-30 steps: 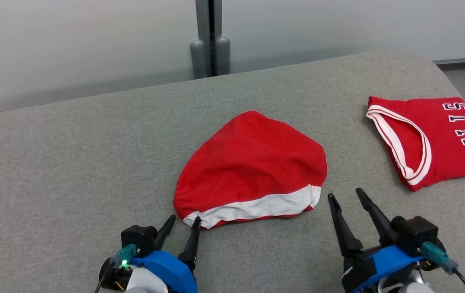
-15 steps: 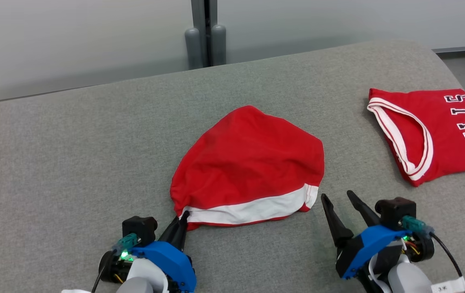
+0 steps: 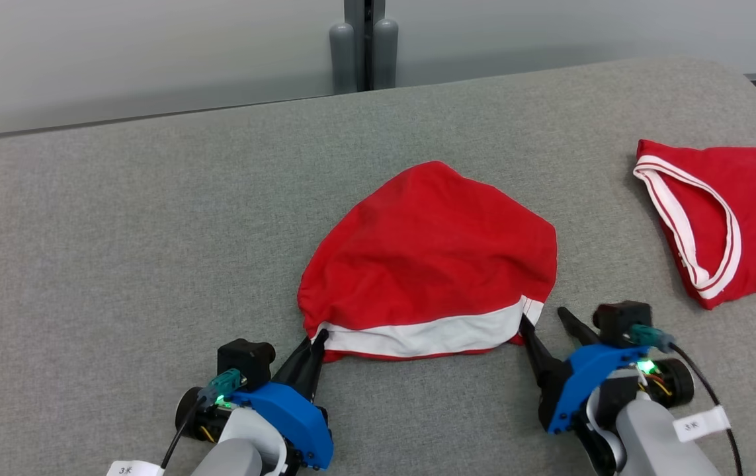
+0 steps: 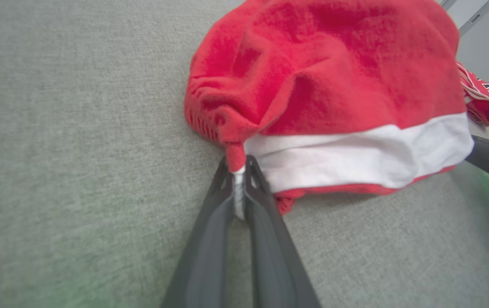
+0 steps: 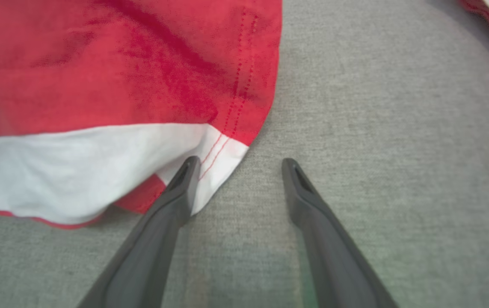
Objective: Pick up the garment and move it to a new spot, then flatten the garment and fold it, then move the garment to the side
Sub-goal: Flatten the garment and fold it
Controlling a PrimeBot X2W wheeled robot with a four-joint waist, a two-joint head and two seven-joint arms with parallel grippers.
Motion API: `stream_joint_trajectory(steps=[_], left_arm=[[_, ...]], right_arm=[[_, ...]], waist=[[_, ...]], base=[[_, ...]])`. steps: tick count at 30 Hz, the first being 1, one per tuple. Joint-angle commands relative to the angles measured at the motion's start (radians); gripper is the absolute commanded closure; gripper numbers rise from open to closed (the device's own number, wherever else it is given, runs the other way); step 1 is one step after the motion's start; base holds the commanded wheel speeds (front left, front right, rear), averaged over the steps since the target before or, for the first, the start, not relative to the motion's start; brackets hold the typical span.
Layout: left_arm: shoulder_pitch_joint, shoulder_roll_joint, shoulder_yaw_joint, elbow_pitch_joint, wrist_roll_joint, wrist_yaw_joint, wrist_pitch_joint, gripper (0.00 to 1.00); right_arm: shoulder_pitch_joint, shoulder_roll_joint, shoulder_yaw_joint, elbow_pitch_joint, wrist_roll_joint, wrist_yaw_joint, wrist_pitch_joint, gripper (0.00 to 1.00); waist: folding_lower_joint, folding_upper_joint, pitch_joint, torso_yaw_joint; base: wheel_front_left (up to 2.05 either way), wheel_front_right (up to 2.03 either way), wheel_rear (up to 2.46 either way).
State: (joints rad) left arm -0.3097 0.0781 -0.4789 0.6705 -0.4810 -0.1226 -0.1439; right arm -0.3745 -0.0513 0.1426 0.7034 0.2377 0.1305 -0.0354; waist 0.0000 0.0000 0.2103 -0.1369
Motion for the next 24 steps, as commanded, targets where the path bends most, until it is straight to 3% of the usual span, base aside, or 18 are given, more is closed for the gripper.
stream_joint_trajectory(steps=[1, 5, 6, 7, 8, 12, 18, 24], left_arm=[[-0.015, 0.009, -0.002, -0.002, -0.001, -0.001, -0.005, 1.00], [-0.019, 0.018, -0.003, -0.009, -0.007, -0.002, -0.004, 1.00], [-0.019, 0.020, -0.003, -0.009, -0.008, -0.002, -0.003, 1.00], [-0.019, 0.021, -0.004, -0.009, -0.009, -0.002, -0.003, 1.00], [-0.018, 0.022, -0.005, -0.009, -0.011, -0.002, -0.002, 1.00], [-0.009, 0.022, -0.004, -0.014, -0.019, -0.003, -0.013, 1.00], [-0.001, 0.030, 0.014, -0.099, -0.035, -0.004, -0.070, 1.00], [0.020, 0.062, 0.039, -0.300, -0.068, -0.004, -0.057, 1.00]], right_arm=[[-0.016, 0.001, 0.014, 0.020, -0.019, 0.001, 0.010, 0.00], [-0.042, 0.004, 0.071, 0.073, -0.075, 0.002, 0.024, 0.00], [-0.046, 0.005, 0.083, 0.088, -0.086, 0.002, 0.032, 0.10], [-0.048, 0.006, 0.088, 0.097, -0.089, 0.002, 0.034, 0.49], [-0.048, 0.006, 0.090, 0.102, -0.090, 0.002, 0.033, 1.00], [-0.045, 0.002, 0.087, 0.084, -0.066, 0.001, -0.004, 1.00], [-0.030, 0.000, 0.045, -0.036, -0.039, 0.000, -0.073, 1.00], [0.023, -0.004, -0.029, -0.309, -0.072, 0.000, 0.004, 1.00]], waist=[[0.0000, 0.0000, 0.004, 0.002], [0.0000, 0.0000, 0.014, 0.003], [0.0000, 0.0000, 0.015, 0.003], [0.0000, 0.0000, 0.015, 0.004], [0.0000, 0.0000, 0.015, 0.004], [0.0000, 0.0000, 0.002, -0.002], [0.0000, 0.0000, -0.043, -0.012], [0.0000, 0.0000, -0.095, -0.013]], base=[[0.00, 0.00, 0.00], [0.00, 0.00, 0.00], [0.00, 0.00, 0.00], [0.00, 0.00, 0.00], [0.00, 0.00, 0.00], [0.00, 0.00, 0.00], [0.00, 0.00, 0.00], [0.00, 0.00, 0.00]])
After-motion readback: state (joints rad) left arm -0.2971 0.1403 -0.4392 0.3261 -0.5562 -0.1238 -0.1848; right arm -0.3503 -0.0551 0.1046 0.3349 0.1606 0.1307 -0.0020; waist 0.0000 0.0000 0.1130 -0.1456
